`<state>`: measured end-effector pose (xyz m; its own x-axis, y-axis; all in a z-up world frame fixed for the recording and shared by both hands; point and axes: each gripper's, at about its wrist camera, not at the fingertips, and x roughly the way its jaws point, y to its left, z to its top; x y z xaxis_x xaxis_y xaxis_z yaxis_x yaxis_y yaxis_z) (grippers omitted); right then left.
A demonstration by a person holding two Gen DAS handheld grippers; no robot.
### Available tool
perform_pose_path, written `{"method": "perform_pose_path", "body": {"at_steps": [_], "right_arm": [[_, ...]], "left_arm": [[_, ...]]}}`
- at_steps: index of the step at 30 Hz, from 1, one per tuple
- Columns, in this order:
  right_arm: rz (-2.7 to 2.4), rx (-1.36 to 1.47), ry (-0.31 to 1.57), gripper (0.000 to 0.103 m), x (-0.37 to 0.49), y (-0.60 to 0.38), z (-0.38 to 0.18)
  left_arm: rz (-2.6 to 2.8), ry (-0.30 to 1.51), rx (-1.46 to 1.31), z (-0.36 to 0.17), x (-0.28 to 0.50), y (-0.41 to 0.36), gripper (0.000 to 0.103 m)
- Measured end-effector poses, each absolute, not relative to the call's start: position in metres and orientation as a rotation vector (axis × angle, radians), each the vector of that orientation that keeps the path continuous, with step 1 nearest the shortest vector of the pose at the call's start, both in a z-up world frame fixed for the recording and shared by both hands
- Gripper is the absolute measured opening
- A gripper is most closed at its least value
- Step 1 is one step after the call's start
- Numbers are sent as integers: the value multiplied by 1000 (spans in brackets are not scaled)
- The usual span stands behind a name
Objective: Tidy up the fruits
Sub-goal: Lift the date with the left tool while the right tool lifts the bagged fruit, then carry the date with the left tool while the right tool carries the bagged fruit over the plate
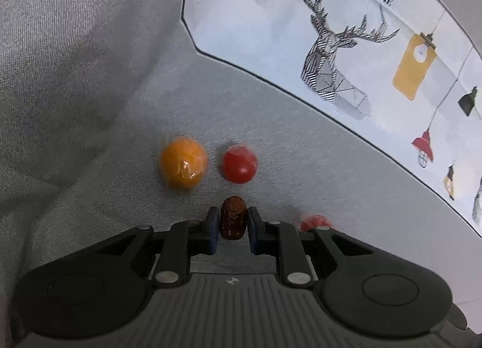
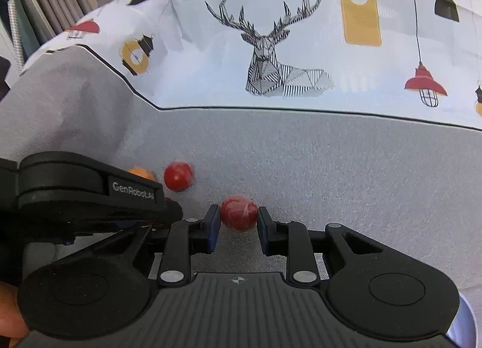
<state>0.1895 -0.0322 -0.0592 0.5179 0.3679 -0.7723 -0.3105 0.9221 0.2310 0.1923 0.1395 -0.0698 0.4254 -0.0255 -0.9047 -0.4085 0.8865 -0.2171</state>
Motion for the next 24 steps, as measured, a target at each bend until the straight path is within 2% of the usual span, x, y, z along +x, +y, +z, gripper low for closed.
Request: {"method": "perform_pose_path", "body": {"at_steps": [9, 18, 24], "right_arm": [[358, 102, 833, 27, 151, -65, -10], [313, 144, 722, 26, 76, -136, 49], [257, 187, 715, 25, 39, -184, 42]], "left_arm": [[219, 1048, -420, -48, 164, 133, 21], [42, 897, -320, 18, 110, 81, 21], [-50, 921, -298, 3, 65, 55, 21]]}}
